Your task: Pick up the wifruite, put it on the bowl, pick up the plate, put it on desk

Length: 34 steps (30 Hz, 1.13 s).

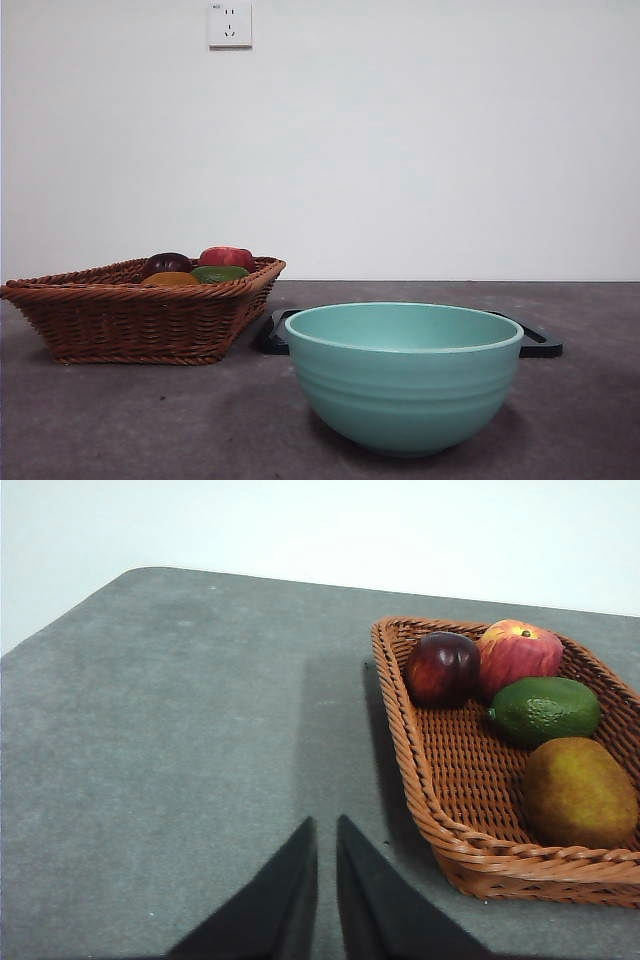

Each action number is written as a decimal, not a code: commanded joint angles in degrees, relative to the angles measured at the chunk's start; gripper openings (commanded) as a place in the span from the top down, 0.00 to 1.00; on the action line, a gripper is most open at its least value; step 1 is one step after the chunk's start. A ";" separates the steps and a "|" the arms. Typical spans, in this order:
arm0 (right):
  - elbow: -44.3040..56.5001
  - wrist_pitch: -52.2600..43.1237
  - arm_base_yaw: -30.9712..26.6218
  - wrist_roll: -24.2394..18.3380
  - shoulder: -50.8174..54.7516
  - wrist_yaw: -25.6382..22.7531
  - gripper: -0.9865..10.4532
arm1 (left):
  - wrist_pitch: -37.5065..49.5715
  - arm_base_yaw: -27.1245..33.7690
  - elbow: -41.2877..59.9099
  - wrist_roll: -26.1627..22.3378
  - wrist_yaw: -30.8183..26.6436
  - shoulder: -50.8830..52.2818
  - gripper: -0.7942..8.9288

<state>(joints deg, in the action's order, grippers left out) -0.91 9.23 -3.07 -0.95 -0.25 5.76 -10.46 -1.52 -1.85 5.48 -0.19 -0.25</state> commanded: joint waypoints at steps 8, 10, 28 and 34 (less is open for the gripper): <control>0.31 -0.39 -0.13 1.38 0.04 -0.24 0.89 | -0.31 0.11 1.18 -0.04 -0.13 0.07 0.89; 0.31 -0.39 -0.13 1.38 0.04 -0.24 0.89 | -0.31 0.11 1.18 -0.04 -0.15 0.07 0.89; 0.31 -0.39 -0.13 1.38 0.04 -0.24 0.89 | -0.31 0.11 1.18 -0.04 -0.13 0.07 0.89; 0.31 -0.39 -0.13 1.38 0.04 -0.24 0.89 | -0.31 0.11 1.18 -0.04 -0.13 0.07 0.89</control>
<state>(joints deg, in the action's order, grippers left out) -0.91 9.21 -3.07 -0.16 -0.25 5.76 -10.46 -1.50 -1.85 5.48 -0.21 -0.25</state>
